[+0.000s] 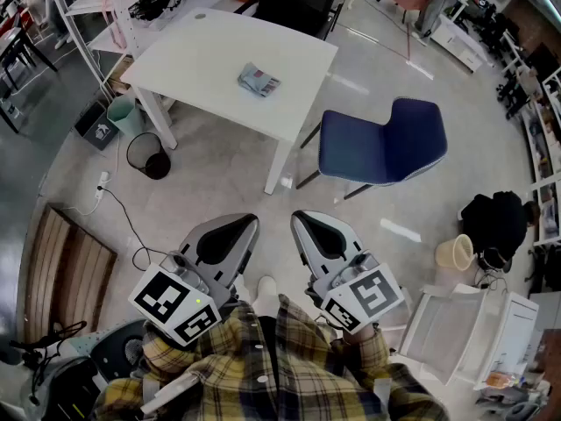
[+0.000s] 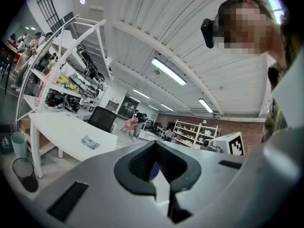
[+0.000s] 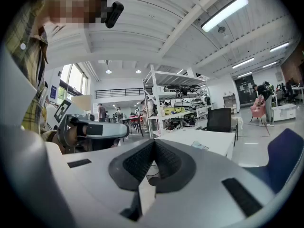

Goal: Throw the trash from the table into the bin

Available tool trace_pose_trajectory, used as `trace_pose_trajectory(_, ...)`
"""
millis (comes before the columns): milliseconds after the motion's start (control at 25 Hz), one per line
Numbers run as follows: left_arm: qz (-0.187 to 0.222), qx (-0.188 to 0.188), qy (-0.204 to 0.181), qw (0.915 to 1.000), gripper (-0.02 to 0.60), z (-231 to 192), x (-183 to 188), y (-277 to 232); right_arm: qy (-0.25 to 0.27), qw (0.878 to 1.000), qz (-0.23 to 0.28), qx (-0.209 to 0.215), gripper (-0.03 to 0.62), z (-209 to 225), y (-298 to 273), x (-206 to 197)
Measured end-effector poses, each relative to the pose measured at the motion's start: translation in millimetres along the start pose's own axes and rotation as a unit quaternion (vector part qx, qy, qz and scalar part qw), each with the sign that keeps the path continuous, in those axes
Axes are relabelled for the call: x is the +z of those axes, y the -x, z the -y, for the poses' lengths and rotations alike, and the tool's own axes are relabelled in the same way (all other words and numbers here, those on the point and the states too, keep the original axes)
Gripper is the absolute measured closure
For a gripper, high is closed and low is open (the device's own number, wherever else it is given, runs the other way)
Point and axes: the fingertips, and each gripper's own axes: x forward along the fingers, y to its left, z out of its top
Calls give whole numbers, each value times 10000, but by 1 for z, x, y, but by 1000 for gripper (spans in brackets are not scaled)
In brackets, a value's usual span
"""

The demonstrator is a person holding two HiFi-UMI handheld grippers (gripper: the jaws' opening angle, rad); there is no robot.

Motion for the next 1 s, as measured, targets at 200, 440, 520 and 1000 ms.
trace_pose_trajectory(200, 63, -45, -41, 10000, 574, 7, -1, -7, -10, 10000, 17, 2, 595, 7, 3, -1)
trace_pose_trajectory(440, 20, -5, 26, 10000, 574, 18, -7, -12, -19, 9999, 79, 76, 595, 7, 13, -1)
trace_pose_trajectory(520, 51, 13, 6, 10000, 574, 22, -5, -14, -14, 9999, 116, 78, 595, 10, 17, 2)
trace_pose_trajectory(1000, 192, 320, 9, 9993, 574, 49, -30, -15, 37, 9993, 36, 361, 595, 18, 46, -13)
